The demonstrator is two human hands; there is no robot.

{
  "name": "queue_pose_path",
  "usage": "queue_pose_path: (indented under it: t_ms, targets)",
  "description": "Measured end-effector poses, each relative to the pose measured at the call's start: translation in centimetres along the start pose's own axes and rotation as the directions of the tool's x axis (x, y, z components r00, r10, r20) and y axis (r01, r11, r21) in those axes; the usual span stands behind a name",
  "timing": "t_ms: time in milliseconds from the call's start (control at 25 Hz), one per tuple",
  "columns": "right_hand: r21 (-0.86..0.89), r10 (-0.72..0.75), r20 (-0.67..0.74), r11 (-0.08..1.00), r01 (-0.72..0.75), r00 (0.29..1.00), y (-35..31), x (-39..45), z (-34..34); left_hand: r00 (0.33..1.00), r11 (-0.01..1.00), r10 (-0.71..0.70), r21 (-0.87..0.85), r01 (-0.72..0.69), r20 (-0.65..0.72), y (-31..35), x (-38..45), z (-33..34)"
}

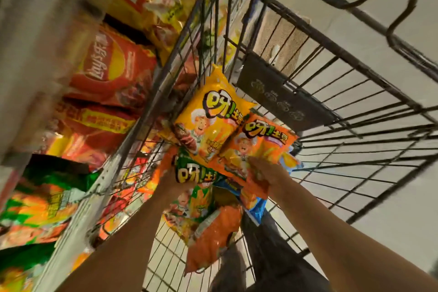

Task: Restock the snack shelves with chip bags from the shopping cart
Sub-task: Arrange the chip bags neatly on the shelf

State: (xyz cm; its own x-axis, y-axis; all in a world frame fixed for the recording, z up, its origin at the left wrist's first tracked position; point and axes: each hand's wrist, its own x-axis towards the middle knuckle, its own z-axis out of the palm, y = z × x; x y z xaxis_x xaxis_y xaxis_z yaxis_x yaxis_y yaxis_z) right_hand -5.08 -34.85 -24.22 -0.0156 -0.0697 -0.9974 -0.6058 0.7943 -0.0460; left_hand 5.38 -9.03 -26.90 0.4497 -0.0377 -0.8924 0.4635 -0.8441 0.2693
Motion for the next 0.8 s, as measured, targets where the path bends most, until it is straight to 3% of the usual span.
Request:
queue_pose_path:
  t_ms: [80,200,360,480,600,800]
  targets:
    - [-0.038,-0.002,0.018,0.999,0.003,1.0,0.5,-0.8,-0.2,1.0,0.999,-0.022,0.03,0.022,0.004,-1.2,-1.1,-0.2]
    - [-0.05,-0.074,0.019,0.996,0.075,0.997,1.2,-3.4,-0.7,0.985,0.989,0.13,0.09,-0.12,-0.114,-2.4,-3.9,-1.0]
    - [-0.023,-0.292,0.12,0.955,0.297,0.949,3.6,-7.9,-1.5,0.955,0.987,0.16,0.038,-0.155,-0.251,-3.9,-9.0,-2.9]
    - [-0.003,-0.434,0.253,0.893,0.449,0.865,6.8,-12.4,-2.5,0.882,0.958,0.287,0.086,-0.275,-0.374,-5.2,-14.0,-3.5]
    - [-0.021,-0.551,0.332,0.807,0.59,0.766,11.1,-18.1,-4.6,0.768,0.881,0.433,0.041,-0.471,-0.472,-6.5,-20.1,-3.3]
    - [-0.129,-0.665,0.52,0.559,0.819,0.536,16.8,-26.2,-10.3,0.625,0.708,0.516,-0.119,-0.696,-0.585,-8.3,-29.2,-3.8]
